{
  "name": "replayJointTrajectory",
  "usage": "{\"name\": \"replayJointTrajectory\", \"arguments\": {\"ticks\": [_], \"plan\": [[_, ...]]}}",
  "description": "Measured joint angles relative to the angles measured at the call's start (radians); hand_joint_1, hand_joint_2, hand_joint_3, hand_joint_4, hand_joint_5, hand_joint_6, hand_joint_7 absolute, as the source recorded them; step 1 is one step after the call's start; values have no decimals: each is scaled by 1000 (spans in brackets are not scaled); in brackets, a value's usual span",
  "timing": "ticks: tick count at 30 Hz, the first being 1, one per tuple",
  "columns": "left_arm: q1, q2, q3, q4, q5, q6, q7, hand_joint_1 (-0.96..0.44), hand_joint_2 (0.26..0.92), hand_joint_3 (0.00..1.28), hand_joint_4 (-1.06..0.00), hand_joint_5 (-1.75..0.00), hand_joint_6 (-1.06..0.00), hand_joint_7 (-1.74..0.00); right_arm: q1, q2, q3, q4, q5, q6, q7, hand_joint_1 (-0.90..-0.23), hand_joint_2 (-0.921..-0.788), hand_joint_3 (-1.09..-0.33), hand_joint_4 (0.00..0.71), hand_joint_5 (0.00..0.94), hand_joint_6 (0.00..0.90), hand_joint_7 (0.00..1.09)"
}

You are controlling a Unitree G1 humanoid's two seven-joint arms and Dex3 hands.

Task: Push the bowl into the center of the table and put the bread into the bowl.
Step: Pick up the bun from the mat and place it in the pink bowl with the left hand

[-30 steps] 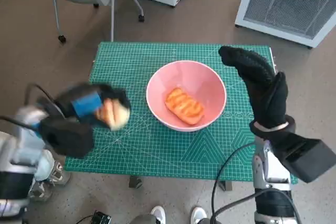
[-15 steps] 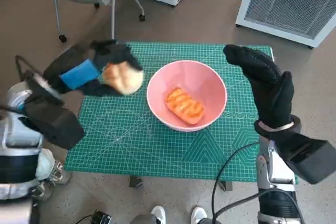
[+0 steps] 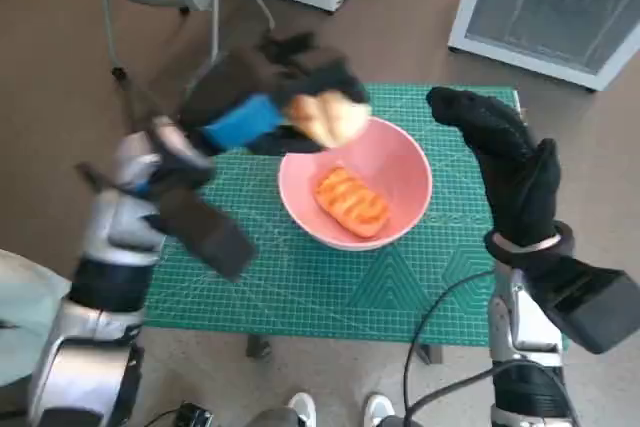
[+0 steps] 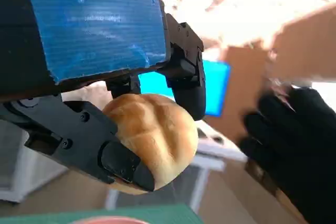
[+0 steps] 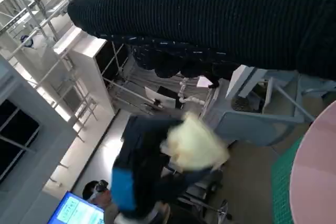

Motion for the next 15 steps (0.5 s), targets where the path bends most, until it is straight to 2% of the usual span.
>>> {"name": "replayJointTrajectory", "arguments": {"ticks": [9, 12, 13, 14, 15], "plan": [[-34, -58, -83, 130, 26, 41, -56, 1, 921, 90, -701, -1130, -564, -1244, 15, 0, -5, -7, -4, -4, -15, -735, -921, -758, 121, 1, -1, 530], [-35, -66, -92, 163, 26, 49, -70, 1, 921, 178, -548, -1249, -516, -1333, 18, 0, -5, -11, -6, -5, -22, -736, -921, -758, 121, 1, -1, 529], [-35, -69, -95, 173, 25, 55, -79, 1, 921, 226, -469, -1318, -485, -1377, 20, 0, -5, -12, -8, -6, -24, -736, -921, -758, 122, 1, -1, 529], [-35, -71, -98, 180, 25, 63, -88, -23, 878, 214, -384, -990, -397, -1088, 20, 0, -5, -13, -10, -6, -27, -737, -921, -758, 122, 1, -1, 529], [-35, -72, -101, 185, 25, 71, -98, -31, 871, 194, -378, -826, -390, -937, 20, 0, -5, -14, -11, -7, -29, -737, -921, -758, 122, 1, -1, 528]]}}
